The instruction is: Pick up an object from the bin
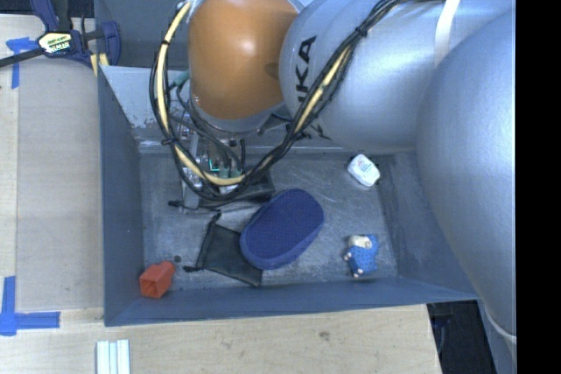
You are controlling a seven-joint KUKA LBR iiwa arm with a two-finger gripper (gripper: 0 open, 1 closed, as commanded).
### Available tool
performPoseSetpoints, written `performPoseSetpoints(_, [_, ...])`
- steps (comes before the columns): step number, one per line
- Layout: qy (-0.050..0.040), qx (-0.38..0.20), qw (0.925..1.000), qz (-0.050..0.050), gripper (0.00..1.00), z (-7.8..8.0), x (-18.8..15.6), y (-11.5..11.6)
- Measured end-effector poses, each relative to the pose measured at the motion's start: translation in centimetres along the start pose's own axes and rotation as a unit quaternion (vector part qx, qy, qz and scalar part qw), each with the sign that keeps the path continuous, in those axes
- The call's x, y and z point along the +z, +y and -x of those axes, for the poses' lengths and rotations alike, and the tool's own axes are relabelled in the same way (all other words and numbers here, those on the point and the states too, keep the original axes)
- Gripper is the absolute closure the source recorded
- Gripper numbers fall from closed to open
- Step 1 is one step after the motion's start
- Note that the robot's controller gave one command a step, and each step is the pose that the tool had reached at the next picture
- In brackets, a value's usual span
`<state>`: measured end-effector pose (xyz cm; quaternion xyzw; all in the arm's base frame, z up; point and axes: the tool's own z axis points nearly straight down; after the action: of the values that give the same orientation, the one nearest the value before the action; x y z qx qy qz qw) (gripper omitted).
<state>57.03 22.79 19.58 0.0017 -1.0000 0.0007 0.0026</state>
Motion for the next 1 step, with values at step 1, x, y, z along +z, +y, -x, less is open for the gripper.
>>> performPoseSetpoints(1, [-0.0050,0.004,1.0000,0.002,0.00,-1.30,12.82,-7.74])
